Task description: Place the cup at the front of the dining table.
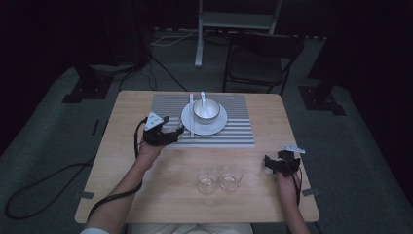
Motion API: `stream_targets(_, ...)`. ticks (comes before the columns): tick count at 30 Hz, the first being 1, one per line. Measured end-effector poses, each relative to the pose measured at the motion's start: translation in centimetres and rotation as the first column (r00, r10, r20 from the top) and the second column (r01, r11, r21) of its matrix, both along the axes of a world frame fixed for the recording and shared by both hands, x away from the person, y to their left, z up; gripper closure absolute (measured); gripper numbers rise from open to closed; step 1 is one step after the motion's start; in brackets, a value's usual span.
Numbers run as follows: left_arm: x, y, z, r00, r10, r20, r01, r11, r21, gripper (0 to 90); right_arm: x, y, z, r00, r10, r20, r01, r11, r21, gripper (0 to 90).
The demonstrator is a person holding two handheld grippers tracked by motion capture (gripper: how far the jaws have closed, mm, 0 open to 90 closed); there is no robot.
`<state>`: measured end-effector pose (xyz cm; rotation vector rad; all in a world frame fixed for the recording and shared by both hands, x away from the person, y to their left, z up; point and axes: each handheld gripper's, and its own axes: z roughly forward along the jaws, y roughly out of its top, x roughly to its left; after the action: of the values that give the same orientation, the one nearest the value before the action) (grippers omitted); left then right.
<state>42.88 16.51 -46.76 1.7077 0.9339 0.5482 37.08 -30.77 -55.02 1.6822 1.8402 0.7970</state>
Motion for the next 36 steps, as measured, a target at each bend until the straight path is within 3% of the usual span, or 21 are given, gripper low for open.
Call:
stream_targets(3, 1.4, 0.0, -0.5, 0.9991, 0.037, -0.021, -0.038, 0.9992, -0.013, 20.0, 0.0, 0.0, 0.0, 1.0, 0.0, 0.0, 0.0, 1.0, 0.001, 12.5)
stream_targets(8, 3.7, -0.2, -1.6, 0.9915, 0.122, -0.044, -0.122, 0.9925, 0.009, 20.0, 0.0, 0.0, 0.0, 1.0, 0.0, 0.0, 0.0, 1.0, 0.0, 12.4)
stream_targets(16, 6.0, -0.6, -3.4, 0.9616, 0.258, -0.092, -0.257, 0.966, 0.026, 20.0, 0.0, 0.0, 0.0, 1.0, 0.001, 0.0, -0.001, 1.0, 0.002, 12.5)
stream_targets(21, 7.1, -1.1, -4.0, 0.9538, 0.282, -0.103, -0.278, 0.9591, 0.052, 20.0, 0.0, 0.0, 0.0, 1.0, 0.002, 0.0, -0.002, 1.0, 0.003, 12.5)
stream_targets(25, 7.8, -1.7, -4.2, 0.9393, 0.332, -0.085, -0.324, 0.9411, 0.095, 20.0, 0.0, 0.0, 0.0, 1.0, 0.003, 0.0, -0.003, 1.0, 0.003, 12.4)
stream_targets(27, 8.2, -1.8, -4.4, 0.9276, 0.363, -0.089, -0.353, 0.9288, 0.114, 20.0, 0.0, 0.0, 0.0, 1.0, 0.004, 0.0, -0.004, 1.0, 0.003, 12.4)
stream_targets(31, 8.8, -2.0, -4.9, 0.921, 0.377, -0.099, -0.365, 0.9236, 0.116, 20.0, 0.0, 0.0, 0.0, 1.0, 0.007, 0.001, -0.007, 1.0, 0.003, 12.4)
stream_targets(33, 8.9, -2.5, -5.0, 0.9125, 0.399, -0.09, -0.385, 0.9121, 0.14, 20.0, 0.0, 0.0, 0.0, 1.0, 0.008, 0.002, -0.008, 1.0, 0.003, 12.4)
stream_targets(34, 9.0, -2.5, -5.0, 0.9146, 0.394, -0.093, -0.379, 0.9143, 0.142, 19.9, 0.0, 0.0, 0.0, 1.0, 0.009, 0.002, -0.009, 1.0, 0.004, 12.5)
stream_targets(36, 9.0, -2.8, -5.2, 0.9105, 0.405, -0.084, -0.389, 0.9071, 0.162, 20.0, 0.0, -0.1, 0.0, 1.0, 0.009, 0.001, -0.009, 1.0, 0.006, 12.5)
